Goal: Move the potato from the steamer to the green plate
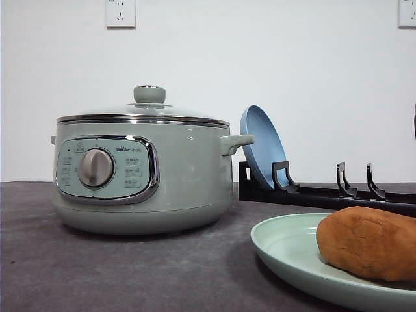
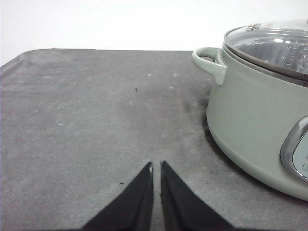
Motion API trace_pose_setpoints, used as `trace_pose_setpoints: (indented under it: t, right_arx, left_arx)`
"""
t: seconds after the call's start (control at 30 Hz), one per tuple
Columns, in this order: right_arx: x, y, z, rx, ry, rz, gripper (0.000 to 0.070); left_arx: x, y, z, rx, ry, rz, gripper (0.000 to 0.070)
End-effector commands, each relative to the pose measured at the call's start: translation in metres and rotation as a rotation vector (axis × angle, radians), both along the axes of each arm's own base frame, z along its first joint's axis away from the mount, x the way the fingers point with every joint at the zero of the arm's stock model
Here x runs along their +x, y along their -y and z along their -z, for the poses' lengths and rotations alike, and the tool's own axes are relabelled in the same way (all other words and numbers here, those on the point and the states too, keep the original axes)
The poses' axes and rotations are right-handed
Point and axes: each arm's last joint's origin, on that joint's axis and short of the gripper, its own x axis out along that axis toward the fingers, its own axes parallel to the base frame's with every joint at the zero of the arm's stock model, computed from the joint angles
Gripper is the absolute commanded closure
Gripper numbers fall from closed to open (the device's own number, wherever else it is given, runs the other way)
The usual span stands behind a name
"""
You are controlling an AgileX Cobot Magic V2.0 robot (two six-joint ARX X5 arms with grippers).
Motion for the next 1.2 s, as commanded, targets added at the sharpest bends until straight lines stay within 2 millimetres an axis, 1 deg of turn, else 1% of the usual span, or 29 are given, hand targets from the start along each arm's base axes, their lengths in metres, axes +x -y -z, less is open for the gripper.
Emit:
trace_pose_setpoints:
  t: [0.0, 1.17]
  right_arx:
    - [0.0003, 0.0002, 0.0009, -0.006, 0.007, 0.001, 0.0679]
    - [0.0003, 0.0002, 0.0008, -0.006, 0.007, 0.001, 0.0679]
  left_arx:
    - [0.0009, -0.0001, 0.0074, 0.007, -0.024, -0.004, 0.0678]
    - [0.0009, -0.0001, 0.0074, 0.007, -0.024, -0.004, 0.0678]
